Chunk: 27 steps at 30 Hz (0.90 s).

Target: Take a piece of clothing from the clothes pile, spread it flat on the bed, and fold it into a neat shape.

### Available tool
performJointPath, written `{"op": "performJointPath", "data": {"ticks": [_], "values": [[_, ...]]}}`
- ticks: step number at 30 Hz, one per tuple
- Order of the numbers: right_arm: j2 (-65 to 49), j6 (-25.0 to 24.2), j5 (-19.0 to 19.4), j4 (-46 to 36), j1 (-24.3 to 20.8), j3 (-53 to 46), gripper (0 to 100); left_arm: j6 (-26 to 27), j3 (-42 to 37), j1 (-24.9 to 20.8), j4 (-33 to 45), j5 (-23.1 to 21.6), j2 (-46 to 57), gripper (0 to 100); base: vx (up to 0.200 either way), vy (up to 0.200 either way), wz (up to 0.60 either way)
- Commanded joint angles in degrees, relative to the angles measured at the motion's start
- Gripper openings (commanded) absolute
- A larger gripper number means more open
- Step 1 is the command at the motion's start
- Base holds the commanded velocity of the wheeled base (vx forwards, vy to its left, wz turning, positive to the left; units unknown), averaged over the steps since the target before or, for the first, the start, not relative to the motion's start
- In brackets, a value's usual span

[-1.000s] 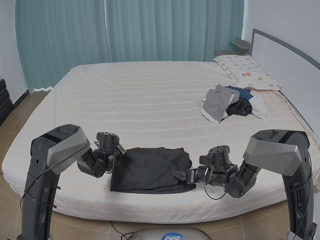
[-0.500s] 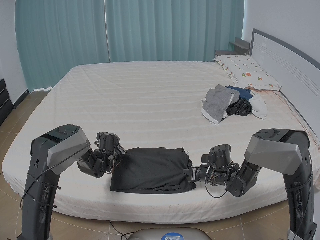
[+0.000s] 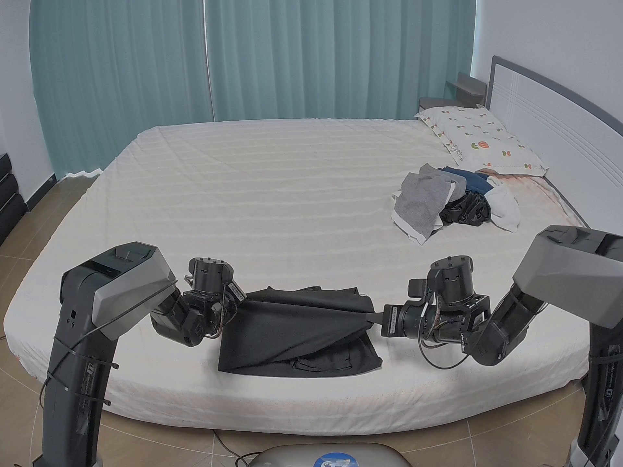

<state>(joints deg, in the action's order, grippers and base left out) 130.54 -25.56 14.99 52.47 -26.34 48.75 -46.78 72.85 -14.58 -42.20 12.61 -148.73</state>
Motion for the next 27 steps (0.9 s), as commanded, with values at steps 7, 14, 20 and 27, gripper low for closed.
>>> {"op": "performJointPath", "data": {"ticks": [7,14,20,27], "values": [[-6.5,-0.3,0.5,-6.6,-0.2,0.2,0,0.1,0.0,-0.1,0.0,0.1,-0.2,0,0.0,0.0,0.0],[-7.1,-0.2,0.4,-14.4,0.3,0.7,100,0.1,0.0,-0.1,0.0,0.1,-0.2,0,0.0,0.0,0.0],[-5.1,-0.4,-0.1,-14.9,1.3,2.6,100,0.1,-0.2,-0.1,0.7,0.1,0.1,0,0.0,0.0,0.0],[2.5,-3.1,-2.9,-14.4,1.5,9.3,100,0.0,-0.3,-0.2,1.8,0.1,0.4,0,0.0,0.0,0.0]]}}
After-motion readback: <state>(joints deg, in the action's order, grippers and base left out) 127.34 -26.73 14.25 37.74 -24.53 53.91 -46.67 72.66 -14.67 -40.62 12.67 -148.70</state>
